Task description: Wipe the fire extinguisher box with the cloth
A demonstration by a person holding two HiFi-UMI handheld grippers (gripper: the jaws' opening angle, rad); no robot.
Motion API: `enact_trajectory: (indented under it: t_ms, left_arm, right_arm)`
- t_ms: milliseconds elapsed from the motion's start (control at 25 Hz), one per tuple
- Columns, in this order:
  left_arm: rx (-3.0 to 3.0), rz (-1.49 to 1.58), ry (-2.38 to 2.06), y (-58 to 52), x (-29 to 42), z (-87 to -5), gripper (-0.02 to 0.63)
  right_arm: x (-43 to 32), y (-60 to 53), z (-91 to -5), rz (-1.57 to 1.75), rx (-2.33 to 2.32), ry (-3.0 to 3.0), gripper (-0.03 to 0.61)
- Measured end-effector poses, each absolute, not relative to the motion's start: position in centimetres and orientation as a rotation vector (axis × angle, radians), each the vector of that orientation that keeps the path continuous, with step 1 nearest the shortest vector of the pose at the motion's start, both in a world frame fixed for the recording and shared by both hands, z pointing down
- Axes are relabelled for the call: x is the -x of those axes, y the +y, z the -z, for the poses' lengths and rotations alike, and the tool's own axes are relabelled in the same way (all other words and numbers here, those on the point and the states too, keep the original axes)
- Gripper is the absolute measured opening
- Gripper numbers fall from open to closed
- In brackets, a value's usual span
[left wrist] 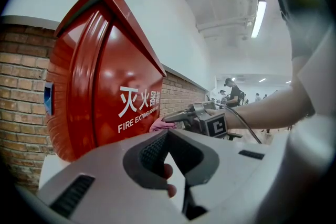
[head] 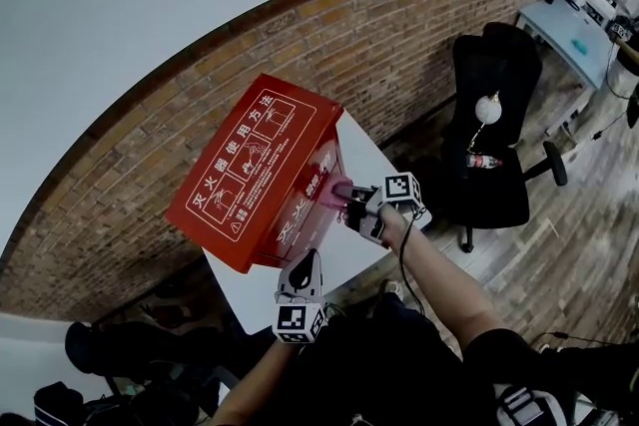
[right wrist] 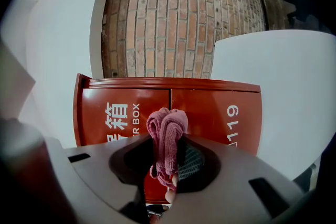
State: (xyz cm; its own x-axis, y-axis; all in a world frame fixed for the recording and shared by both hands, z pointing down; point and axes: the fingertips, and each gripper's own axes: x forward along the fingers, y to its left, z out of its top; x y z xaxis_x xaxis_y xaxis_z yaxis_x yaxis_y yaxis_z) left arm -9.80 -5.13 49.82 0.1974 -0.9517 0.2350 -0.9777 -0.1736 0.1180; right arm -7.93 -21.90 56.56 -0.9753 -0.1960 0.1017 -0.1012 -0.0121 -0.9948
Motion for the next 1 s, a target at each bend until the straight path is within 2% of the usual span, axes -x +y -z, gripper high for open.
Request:
enact_trajectory:
  t_ms: [560,1000]
  left_arm:
    - [-2.253,-0.139,-1.829,-4.6,10.1,-49.5,0.028]
    - [-2.278,-0.113,-1.809,-4.2,10.0,-49.5,0.028]
  right_arm:
    - [7.9,-21.4,-50.0,2.084,0.215,2.179,0.106]
    - [8.0,-20.6,-41.4,1.974,0.056,2.149,0.106]
